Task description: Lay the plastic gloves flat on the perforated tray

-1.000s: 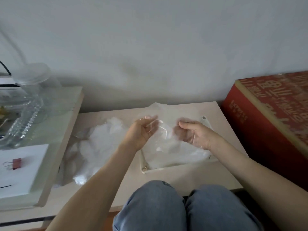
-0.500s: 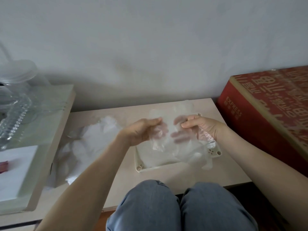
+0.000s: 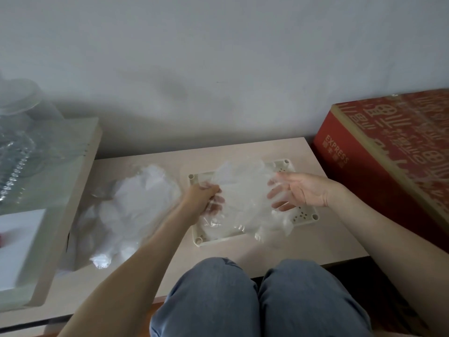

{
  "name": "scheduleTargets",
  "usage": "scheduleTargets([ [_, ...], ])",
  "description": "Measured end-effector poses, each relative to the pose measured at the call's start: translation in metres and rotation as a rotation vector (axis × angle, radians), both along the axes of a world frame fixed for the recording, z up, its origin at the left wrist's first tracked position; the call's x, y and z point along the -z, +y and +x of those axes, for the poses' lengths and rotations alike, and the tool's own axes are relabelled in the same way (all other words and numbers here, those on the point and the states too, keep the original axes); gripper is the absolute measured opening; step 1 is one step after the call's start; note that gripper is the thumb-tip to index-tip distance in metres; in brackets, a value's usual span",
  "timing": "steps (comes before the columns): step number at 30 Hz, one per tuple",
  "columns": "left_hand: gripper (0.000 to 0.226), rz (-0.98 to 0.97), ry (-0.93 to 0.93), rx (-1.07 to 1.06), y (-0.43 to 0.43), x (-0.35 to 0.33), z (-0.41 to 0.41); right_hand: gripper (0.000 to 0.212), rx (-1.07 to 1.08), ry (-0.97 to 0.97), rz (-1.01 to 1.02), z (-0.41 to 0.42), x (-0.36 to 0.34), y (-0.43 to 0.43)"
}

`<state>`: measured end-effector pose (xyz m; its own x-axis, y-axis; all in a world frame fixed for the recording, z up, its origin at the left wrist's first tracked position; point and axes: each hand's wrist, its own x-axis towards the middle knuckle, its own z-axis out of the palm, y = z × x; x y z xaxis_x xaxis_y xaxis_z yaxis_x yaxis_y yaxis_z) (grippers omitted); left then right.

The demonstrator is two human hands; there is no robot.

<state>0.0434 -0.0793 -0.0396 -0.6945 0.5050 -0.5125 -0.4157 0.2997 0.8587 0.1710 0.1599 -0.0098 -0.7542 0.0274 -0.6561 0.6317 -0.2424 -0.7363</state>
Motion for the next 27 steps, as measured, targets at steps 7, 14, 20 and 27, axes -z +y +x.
scheduleTargets([
  [7, 0.011, -0.006, -0.045, -0.119, 0.004, 0.014, 0.005, 0.019, 0.035, 0.038, 0.165, 0.003, 0.010, 0.001],
  [14, 0.025, -0.155, 0.114, -0.118, 0.007, 0.030, -0.001, 0.010, 0.153, 0.089, 0.307, -0.001, 0.021, 0.005],
  [20, 0.021, -0.302, 0.329, -0.038, 0.006, 0.030, 0.005, 0.010, 0.205, 0.162, 0.456, -0.008, 0.021, 0.000],
  [27, 0.009, 0.085, 0.212, -0.141, 0.008, 0.005, 0.015, 0.079, 0.065, 0.253, 0.260, -0.010, 0.025, -0.009],
])
